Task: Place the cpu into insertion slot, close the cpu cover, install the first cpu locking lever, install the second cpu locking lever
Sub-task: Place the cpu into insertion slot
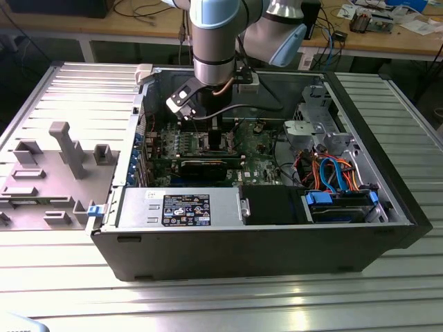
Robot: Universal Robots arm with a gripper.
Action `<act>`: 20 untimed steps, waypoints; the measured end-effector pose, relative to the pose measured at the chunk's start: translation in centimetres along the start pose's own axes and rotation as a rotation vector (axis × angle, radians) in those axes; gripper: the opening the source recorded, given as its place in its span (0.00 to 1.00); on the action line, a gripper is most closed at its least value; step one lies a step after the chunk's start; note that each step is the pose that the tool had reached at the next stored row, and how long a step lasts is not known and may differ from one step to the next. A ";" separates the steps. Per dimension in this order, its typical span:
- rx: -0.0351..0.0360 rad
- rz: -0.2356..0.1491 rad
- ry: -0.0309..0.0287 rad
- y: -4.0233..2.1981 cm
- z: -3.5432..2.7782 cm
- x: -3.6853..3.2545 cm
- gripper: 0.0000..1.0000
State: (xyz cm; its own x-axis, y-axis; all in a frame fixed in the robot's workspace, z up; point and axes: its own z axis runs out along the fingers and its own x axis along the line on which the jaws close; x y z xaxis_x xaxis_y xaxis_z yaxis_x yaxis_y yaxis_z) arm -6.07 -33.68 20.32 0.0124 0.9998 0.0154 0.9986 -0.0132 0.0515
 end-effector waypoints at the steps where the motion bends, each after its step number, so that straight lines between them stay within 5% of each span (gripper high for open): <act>1: 0.0007 0.000 0.0000 0.01 0.00 -0.01 0.60; 12: 0.0061 -0.002 0.0029 0.20 0.23 0.33 0.60; 20: 0.0061 -0.003 0.0030 0.20 0.22 -0.43 0.60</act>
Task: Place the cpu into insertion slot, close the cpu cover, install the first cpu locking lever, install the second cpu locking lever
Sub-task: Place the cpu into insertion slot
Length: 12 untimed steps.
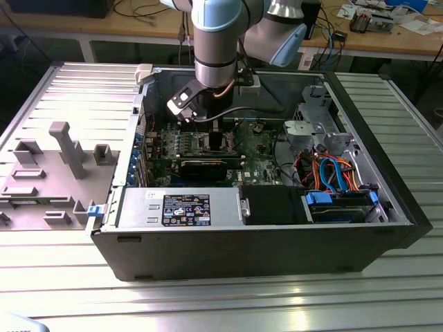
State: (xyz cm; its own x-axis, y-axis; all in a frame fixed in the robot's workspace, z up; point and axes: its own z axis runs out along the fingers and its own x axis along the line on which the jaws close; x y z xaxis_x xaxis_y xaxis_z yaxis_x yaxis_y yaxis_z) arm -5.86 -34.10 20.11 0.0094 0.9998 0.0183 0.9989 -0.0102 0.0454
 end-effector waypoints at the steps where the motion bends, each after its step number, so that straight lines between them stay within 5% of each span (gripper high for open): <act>1: -0.0001 -0.001 0.0001 -0.01 0.00 -0.03 0.60; 5: 0.0001 -0.005 0.0001 0.00 -0.02 -0.04 0.60; 10: 0.0005 -0.006 0.0002 0.10 -0.83 -0.03 0.60; 12: 0.0093 -0.006 0.0001 0.56 -0.90 -0.02 0.60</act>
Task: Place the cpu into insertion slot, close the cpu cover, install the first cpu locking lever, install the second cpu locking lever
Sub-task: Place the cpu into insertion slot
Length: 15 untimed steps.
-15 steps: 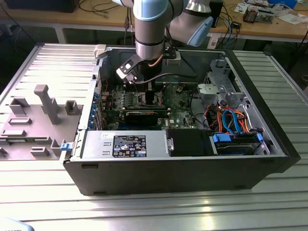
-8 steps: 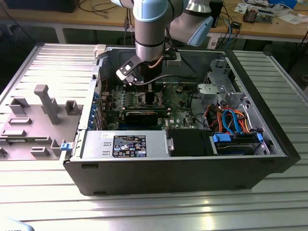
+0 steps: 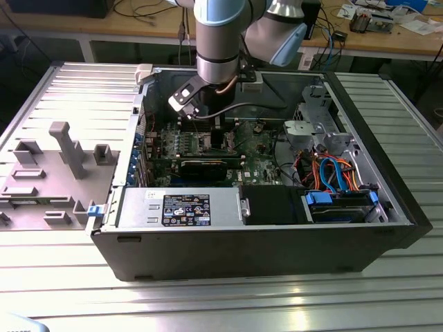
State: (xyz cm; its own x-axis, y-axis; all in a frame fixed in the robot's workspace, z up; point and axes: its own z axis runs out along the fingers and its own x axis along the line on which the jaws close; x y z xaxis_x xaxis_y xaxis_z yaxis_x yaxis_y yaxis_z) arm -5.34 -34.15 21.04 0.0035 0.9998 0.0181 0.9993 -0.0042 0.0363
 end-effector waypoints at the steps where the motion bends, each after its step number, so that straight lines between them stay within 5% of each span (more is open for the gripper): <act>1: 0.0076 0.000 0.0000 0.29 0.01 0.00 0.60; 5: 0.0219 0.000 -0.0002 0.64 0.03 0.39 0.60; 9: 0.0232 -0.006 -0.0018 0.65 -0.19 0.96 0.60; 11: 0.0231 -0.006 -0.0124 0.69 -1.29 1.03 0.60; 15: 0.0232 -0.008 -0.0162 0.71 -1.67 1.12 0.59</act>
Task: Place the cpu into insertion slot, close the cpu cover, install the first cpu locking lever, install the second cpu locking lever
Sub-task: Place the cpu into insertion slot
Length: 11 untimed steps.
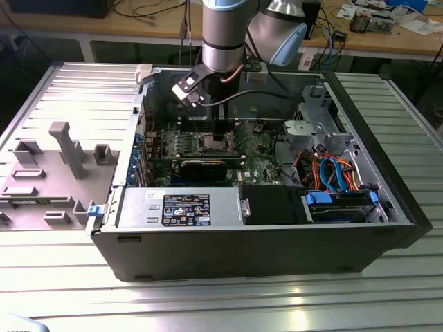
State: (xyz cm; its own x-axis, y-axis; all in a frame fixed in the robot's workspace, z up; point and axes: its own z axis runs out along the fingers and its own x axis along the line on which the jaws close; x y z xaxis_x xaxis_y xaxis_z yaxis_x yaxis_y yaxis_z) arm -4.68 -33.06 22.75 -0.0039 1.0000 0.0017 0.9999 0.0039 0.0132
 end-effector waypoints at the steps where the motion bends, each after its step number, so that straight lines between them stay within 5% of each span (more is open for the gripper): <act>1: -0.0001 -0.001 0.0001 0.00 -0.02 0.00 0.53; 6: 0.0000 -0.014 -0.0033 0.00 -0.15 0.00 0.22; 11: 0.0001 -0.021 -0.0103 0.00 -0.34 0.00 0.11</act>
State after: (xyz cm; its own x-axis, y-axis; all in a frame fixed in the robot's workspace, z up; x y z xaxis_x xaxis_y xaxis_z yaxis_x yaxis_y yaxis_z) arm -4.69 -33.06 23.10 -0.0249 0.9997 -0.0088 0.9996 0.0250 0.0130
